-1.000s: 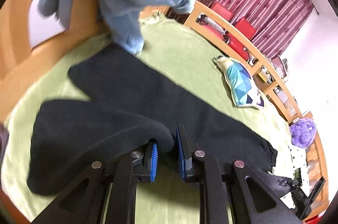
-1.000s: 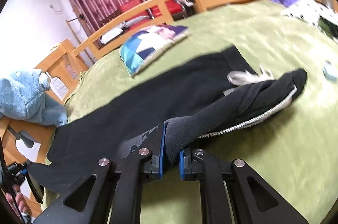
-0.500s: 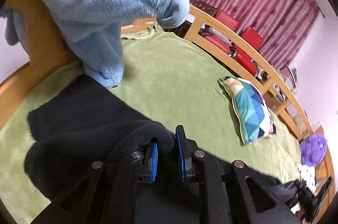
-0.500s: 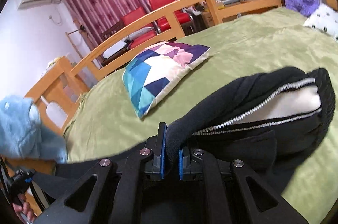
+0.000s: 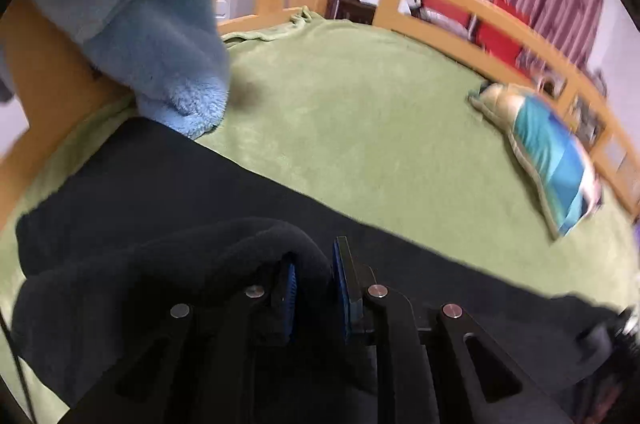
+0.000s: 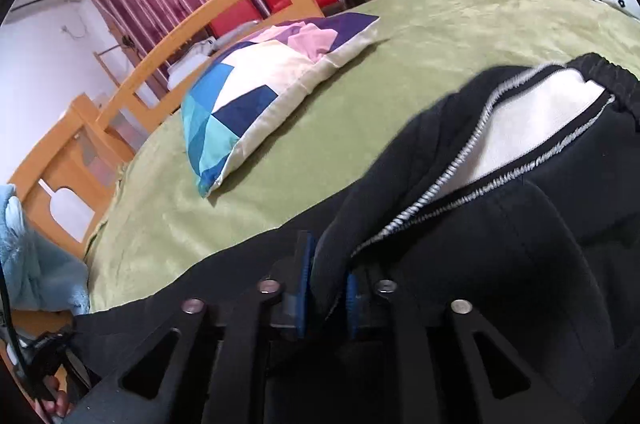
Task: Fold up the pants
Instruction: 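Grasp the waistband edge with the left tool while the right tool grasps it too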
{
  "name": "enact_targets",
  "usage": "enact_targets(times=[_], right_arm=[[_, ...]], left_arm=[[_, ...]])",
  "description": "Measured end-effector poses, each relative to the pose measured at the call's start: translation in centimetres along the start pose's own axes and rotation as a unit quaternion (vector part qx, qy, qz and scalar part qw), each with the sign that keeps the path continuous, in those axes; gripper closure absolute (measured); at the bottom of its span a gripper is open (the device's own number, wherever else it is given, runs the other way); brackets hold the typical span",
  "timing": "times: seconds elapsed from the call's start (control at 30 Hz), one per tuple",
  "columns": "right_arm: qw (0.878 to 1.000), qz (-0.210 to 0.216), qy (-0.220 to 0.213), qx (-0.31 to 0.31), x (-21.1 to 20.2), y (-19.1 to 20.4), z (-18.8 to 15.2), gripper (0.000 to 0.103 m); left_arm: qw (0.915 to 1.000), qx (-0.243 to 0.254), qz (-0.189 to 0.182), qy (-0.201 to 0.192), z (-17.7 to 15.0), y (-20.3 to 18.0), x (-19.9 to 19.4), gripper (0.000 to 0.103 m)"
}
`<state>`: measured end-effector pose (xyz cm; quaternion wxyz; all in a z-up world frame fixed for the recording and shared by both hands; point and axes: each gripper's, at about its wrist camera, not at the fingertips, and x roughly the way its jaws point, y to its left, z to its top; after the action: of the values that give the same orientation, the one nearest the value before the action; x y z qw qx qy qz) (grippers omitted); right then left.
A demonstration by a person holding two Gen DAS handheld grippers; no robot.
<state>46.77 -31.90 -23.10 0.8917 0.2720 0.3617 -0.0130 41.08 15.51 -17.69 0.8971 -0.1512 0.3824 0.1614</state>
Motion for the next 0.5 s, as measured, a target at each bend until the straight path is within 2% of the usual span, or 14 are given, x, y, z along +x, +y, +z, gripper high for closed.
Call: enact_targets(times=[0.1,0.13,0.2,0.27,0.37,0.4,0.43,0.5], right_arm=[[0.999,-0.024,0.009,-0.029,0.5,0.7,-0.4,0.072],[0.999,-0.025,0.012,-0.037,0.4,1.0,-0.6,0.070],[0.998,-0.027,0.018,-0.055,0.3,1.6,-0.8,0.057],[0.997,-0.035,0.017,-0.070,0.1,2.1,-0.9,0.049],[0.996,-0.035,0.017,-0.085,-0.2,2.5,-0.8,0.044],[0.996,-0.032,0.018,-0.086,-0.2,2.6,-0.8,0.042],[0.996,-0.027,0.018,-0.086,-0.3,2.6,-0.8,0.041],[0.996,-0.022,0.018,-0.085,-0.5,2.7,-0.8,0.038]], left_arm=[[1.0000,-0.007,-0.002,-0.005,0.1,0.1,-0.6,0.087],[0.9998,-0.017,-0.009,0.000,0.1,0.4,-0.7,0.083],[0.9986,-0.041,-0.032,0.012,0.3,1.1,-0.7,0.074],[0.9970,-0.057,-0.047,0.021,0.2,1.5,-0.7,0.070],[0.9974,-0.053,-0.042,0.024,0.1,1.1,-0.7,0.058],[0.9978,-0.049,-0.038,0.023,0.1,0.9,-0.8,0.049],[0.9979,-0.046,-0.039,0.022,0.0,0.8,-0.8,0.043],[0.9978,-0.042,-0.045,0.025,0.0,0.4,-0.9,0.040]])
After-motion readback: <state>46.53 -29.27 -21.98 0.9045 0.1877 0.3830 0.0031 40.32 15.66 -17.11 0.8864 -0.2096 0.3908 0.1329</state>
